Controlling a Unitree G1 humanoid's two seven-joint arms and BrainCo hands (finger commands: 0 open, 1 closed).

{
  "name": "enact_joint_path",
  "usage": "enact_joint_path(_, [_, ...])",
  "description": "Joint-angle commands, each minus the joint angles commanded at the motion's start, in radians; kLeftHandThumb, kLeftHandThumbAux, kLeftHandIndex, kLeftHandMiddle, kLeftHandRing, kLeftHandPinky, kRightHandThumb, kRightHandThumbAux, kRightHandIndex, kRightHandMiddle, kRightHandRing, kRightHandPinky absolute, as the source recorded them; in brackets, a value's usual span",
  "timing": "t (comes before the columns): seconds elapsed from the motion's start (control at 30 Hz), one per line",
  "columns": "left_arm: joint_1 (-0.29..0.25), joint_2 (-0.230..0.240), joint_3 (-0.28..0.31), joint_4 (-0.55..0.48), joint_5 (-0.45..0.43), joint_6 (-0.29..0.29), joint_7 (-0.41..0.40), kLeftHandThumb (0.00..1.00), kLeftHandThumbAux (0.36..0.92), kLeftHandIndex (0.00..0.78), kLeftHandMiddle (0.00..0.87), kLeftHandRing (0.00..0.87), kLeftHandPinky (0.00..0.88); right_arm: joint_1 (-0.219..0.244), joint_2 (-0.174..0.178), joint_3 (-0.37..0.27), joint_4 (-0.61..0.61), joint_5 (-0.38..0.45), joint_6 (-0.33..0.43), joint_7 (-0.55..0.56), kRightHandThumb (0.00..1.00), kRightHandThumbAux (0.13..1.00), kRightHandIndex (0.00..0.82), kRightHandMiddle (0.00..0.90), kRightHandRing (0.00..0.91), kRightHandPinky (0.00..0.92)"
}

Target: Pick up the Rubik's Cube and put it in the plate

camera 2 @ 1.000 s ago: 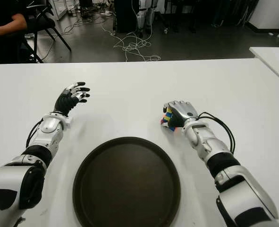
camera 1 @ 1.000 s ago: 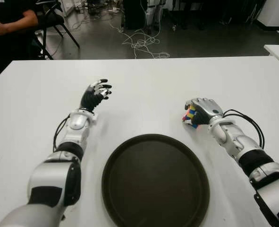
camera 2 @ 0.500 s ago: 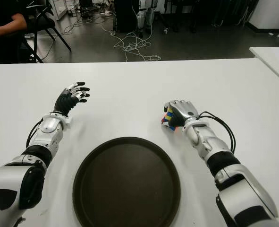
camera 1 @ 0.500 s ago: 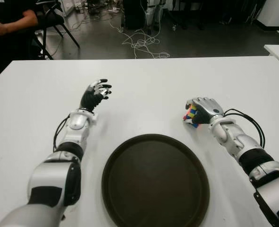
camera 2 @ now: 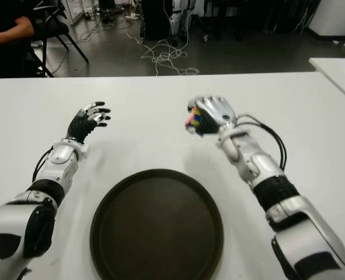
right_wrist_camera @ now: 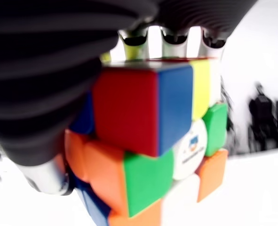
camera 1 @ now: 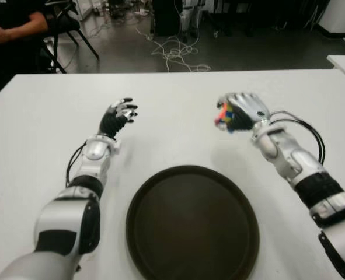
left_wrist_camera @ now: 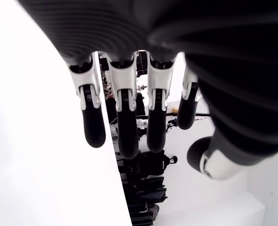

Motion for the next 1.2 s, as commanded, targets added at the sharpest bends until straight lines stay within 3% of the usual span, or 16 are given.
enact_joint_path(0.37, [0.0,0.002,-0.001,0.0,0.002,0.0,0.006,0.161,0.648,0.23,0.321,0.312,0.319,0.041,0.011,-0.025,-0.068,-0.009,0.014,-0.031,0.694,0.733,0.415,0.479,0.493,0.473])
enact_joint_path(0.63, [0.001,0.001,-0.009,0.001,0.011,-0.002,0.017,0.144,0.642,0.23,0.318,0.309,0.319,-0.009,0.05,-0.019,0.089,0.021,-0.03,-0.045,0.694,0.734,0.414,0.476,0.492,0.472])
enact_joint_path(0.87, [0.002,0.004,-0.016,0.001,0.014,-0.007,0.021,0.128,0.631,0.226,0.315,0.306,0.315,-0.007,0.074,-0.007,0.096,0.009,-0.029,-0.033,0.694,0.734,0.414,0.479,0.489,0.464])
enact_joint_path(0.97, [0.002,0.005,-0.019,0.002,0.014,-0.006,0.02,0.125,0.624,0.222,0.311,0.304,0.312,0.054,0.112,0.029,-0.001,-0.009,-0.006,-0.005,0.693,0.735,0.414,0.476,0.488,0.455])
enact_joint_path(1.1, [0.002,0.006,-0.021,0.002,0.013,-0.007,0.021,0.133,0.623,0.221,0.312,0.307,0.313,0.09,0.151,0.067,-0.058,-0.01,0.007,0.025,0.694,0.735,0.414,0.469,0.48,0.446])
enact_joint_path(1.2, [0.002,0.005,-0.022,0.001,0.012,-0.012,0.022,0.141,0.624,0.222,0.313,0.309,0.314,0.128,0.179,0.11,-0.096,0.031,-0.054,0.068,0.694,0.735,0.414,0.462,0.468,0.441])
